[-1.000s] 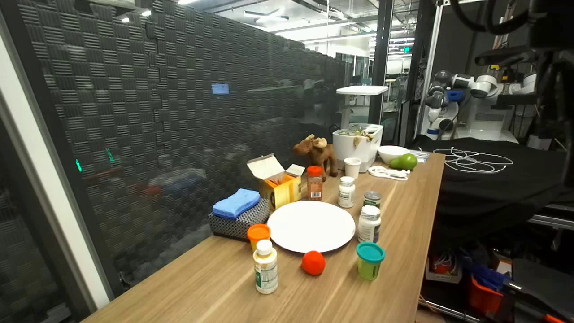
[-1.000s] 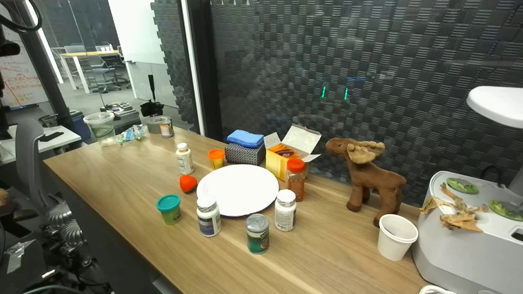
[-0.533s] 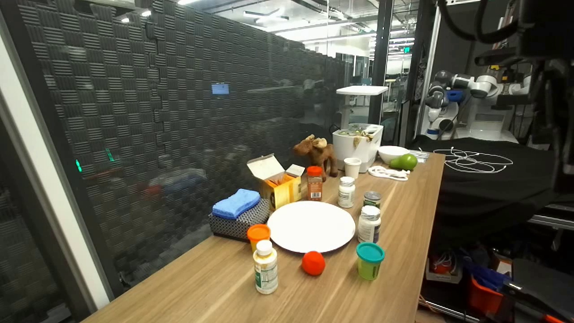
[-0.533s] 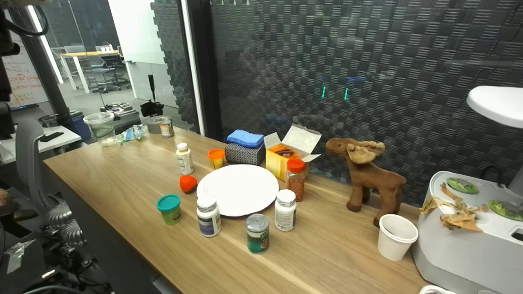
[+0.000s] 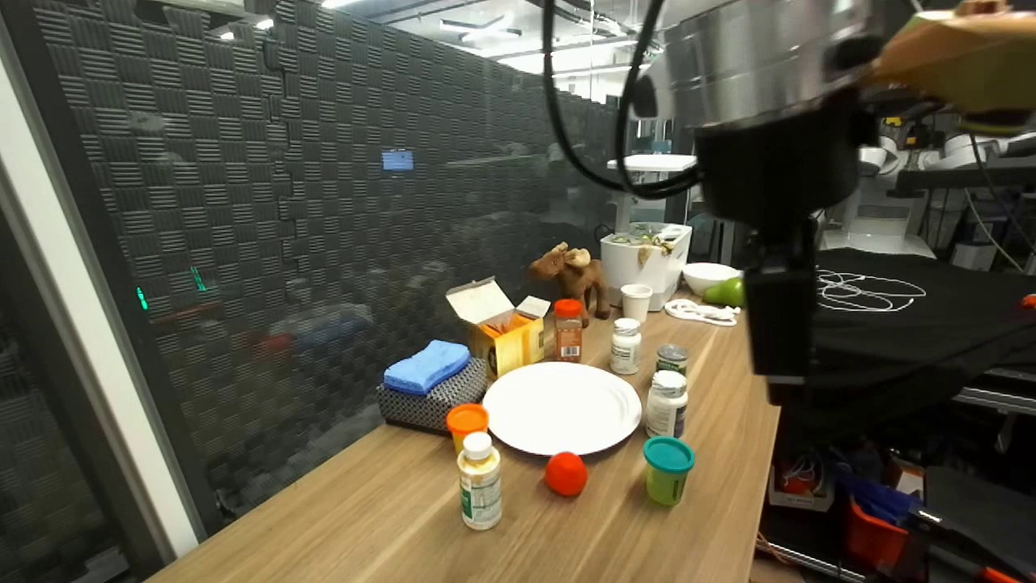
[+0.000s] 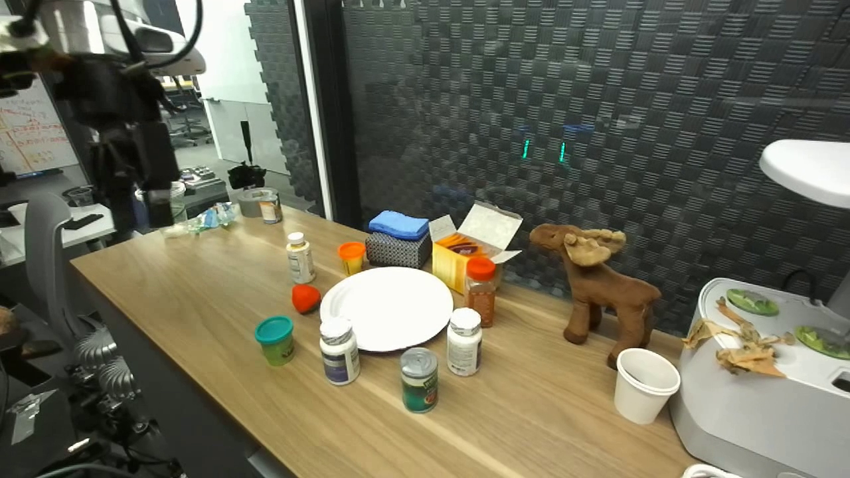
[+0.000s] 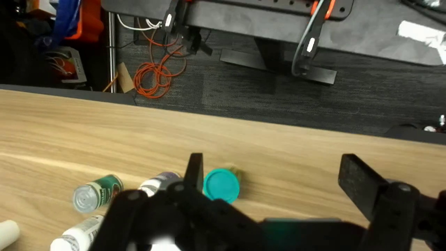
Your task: Pick up all the objects surrounding the white plate and arrange them on the plate
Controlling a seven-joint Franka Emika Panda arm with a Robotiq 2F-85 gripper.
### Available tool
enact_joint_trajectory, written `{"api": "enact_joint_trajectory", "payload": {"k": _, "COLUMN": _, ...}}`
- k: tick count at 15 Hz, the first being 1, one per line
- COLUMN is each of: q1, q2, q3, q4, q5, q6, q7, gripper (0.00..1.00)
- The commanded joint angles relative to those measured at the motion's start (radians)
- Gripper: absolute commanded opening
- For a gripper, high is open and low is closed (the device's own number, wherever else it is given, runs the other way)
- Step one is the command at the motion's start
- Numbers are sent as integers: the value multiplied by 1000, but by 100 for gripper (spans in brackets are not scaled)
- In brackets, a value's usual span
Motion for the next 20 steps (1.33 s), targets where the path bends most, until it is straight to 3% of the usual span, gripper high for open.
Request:
{"api": "enact_joint_trajectory", "payload": {"k": 1, "q1": -11, "q2": 230, "q3": -28, "q4": 194, "q5": -140, "q6": 29, "q7": 156, "gripper": 100}}
{"api": "enact_joint_trajectory", "payload": {"k": 11, "q1": 91, "q2": 598, "q3": -185, "q4": 522, "q5": -35, "q6": 159, "q7": 369, "gripper": 100}}
{"api": "enact_joint_trajectory", "payload": {"k": 20, "q1": 201, "q2": 790, "q3": -292, "q4": 657, "q5": -75, "q6": 290, "q7": 478, "gripper": 100}}
